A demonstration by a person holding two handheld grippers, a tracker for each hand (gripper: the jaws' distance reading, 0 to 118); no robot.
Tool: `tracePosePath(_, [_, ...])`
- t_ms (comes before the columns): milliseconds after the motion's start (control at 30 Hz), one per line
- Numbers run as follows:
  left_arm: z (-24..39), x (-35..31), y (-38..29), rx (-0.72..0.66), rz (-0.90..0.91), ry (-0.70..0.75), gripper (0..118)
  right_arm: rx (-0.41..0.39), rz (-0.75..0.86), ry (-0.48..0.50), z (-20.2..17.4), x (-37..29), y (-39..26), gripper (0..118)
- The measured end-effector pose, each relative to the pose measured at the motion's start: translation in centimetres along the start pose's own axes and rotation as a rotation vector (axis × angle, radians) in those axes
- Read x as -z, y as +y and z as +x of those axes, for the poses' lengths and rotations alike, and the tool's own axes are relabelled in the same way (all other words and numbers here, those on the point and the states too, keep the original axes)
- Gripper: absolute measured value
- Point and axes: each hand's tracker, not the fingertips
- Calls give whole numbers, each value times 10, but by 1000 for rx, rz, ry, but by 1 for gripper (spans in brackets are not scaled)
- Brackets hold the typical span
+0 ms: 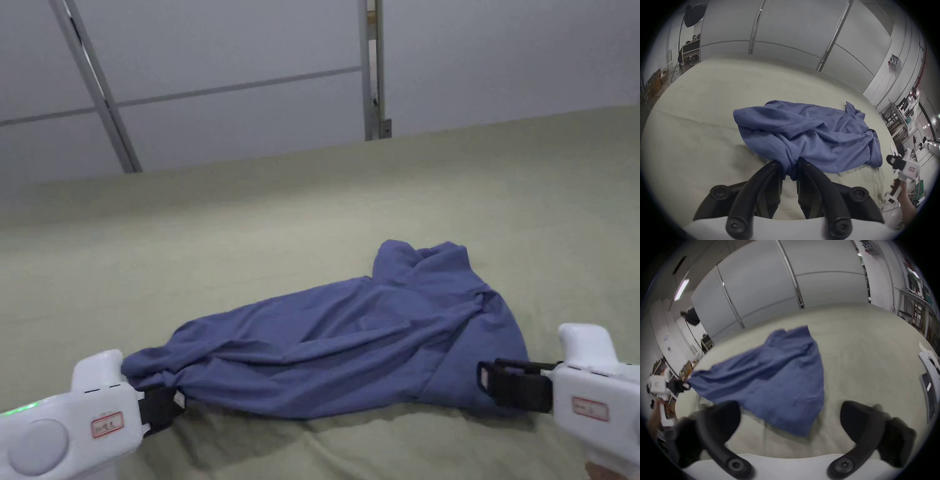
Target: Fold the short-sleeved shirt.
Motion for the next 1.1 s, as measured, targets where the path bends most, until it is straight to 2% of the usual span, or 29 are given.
tracePosePath(33, [-2,0,1,-1,-10,-5,17,14,51,20,3,-1,-3,112])
tracePosePath(67, [-3,0,0,-15,-24,-17,17,43,-51,-3,5,7,-3,114])
tracePosePath(133, [-1,3,-4,-15,-28,-20,17,152,-202,39,7,22,-7,114])
tracePosePath(167, [0,4,-6,-11,-31,-13,17,97,-96,-5,24,62,-25,114])
tracePosePath(200, [0,5,-7,-14,-40,-8,17,46,-55,-15,21,60,-25,109])
tracePosePath(267, [-12,10,-3,-17,-55,-14,17,85,-60,141,22,67,-25,83])
tracePosePath(300, [-14,12,-4,-18,-61,-11,17,36,-75,189,-19,43,-20,66])
tracePosePath(367, [-19,15,-6,-33,-74,-4,17,-45,-151,54,-31,60,-17,35])
tracePosePath(400, [-13,14,-13,-46,-78,-9,17,-38,-156,49,-30,65,-16,21])
tracePosePath(433, [-16,13,-14,-61,-83,-22,17,30,-108,35,-20,60,-17,19])
tracePosePath(467, [-17,12,-15,-64,-82,-25,17,107,-86,94,-13,56,-16,17])
tracePosePath(500, [-18,11,-16,-63,-82,-22,17,137,-83,104,-11,53,-15,17])
tracePosePath(600, [-18,9,-18,-48,-90,-24,17,21,-74,39,-17,33,-10,16])
tracePosePath(800, [-10,-22,-16,-54,-43,-52,17,50,-30,74,-16,-18,13,15])
tracePosePath(833, [-10,-32,-17,-53,-39,-56,17,38,-6,79,-36,-57,14,14])
tracePosePath(967, [-16,-69,-34,-61,-45,-60,17,18,-2,124,-35,-116,12,14])
tracePosePath(1100, [-23,-99,-73,-10,-141,-21,17,-7,-47,127,-34,-166,-27,14])
